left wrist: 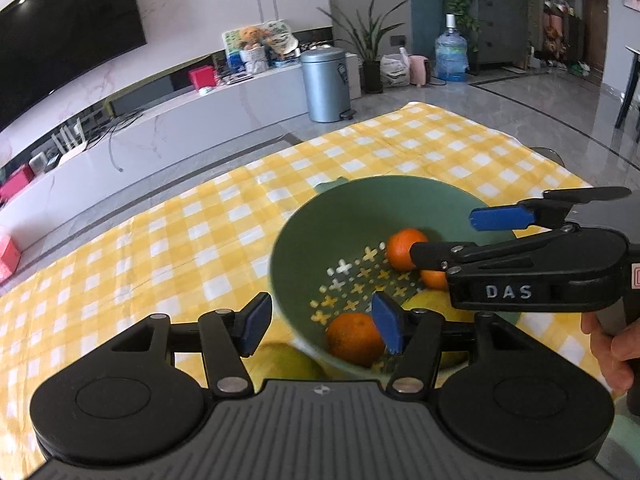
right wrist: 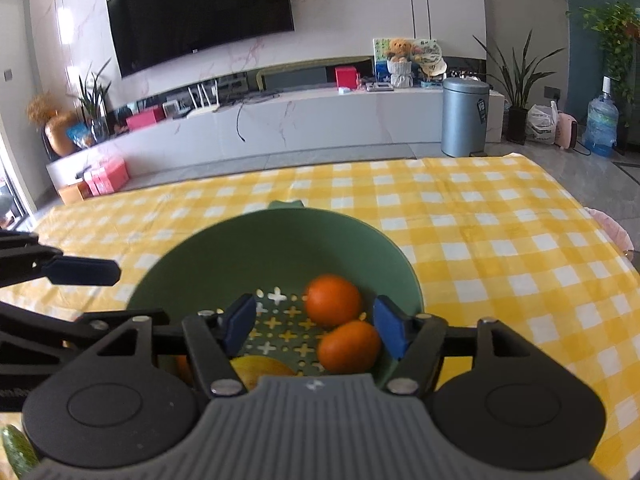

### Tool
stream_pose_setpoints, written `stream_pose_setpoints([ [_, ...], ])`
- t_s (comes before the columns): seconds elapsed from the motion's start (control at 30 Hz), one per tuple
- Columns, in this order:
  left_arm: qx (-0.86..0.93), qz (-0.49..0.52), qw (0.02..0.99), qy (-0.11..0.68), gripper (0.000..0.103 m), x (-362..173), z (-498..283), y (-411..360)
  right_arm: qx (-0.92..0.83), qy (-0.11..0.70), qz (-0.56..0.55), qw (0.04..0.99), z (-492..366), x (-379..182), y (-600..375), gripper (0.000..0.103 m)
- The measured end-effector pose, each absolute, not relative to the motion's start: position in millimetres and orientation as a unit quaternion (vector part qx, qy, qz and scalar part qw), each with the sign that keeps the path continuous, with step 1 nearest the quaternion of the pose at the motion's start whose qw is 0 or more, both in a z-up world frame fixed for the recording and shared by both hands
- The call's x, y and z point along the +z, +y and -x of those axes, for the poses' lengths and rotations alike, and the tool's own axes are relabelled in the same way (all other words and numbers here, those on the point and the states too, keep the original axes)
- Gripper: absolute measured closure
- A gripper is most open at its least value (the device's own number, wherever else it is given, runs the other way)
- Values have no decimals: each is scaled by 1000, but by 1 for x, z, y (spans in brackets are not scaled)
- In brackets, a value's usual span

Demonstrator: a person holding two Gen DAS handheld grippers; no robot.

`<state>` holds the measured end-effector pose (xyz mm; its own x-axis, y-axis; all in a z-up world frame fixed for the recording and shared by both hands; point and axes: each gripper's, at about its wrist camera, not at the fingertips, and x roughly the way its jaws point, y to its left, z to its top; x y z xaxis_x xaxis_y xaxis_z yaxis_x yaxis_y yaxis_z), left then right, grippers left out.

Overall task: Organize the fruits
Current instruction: 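Lower both oranges into the green bowl and open both tools, then grasp an orange on the table with the left tool while the right tool approaches a pear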

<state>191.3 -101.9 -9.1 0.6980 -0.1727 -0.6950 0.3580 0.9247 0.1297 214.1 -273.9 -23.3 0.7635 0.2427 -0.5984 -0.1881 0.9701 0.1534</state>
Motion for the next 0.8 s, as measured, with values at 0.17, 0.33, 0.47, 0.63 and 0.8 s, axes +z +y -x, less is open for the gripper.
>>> stream_pose_setpoints([
  [0.17,-139,-109,912,372,35,-2,-178,-85,122,306,-45,943,-200,-17,-268,30],
  [0.33,-138,-77,909,386,35,4,-165,-63,142,282,-60,947,-185,-7,-262,21],
  [0.47,-143,-65,907,391,35,8,-154,-48,152,280,-70,945,-176,-3,-258,21],
  [0.63,-154,-52,903,397,35,8,-142,-28,151,276,-66,947,-165,1,-247,21],
  [0.8,-168,-22,899,403,35,3,-135,-3,160,279,-94,942,-154,-1,-234,21],
])
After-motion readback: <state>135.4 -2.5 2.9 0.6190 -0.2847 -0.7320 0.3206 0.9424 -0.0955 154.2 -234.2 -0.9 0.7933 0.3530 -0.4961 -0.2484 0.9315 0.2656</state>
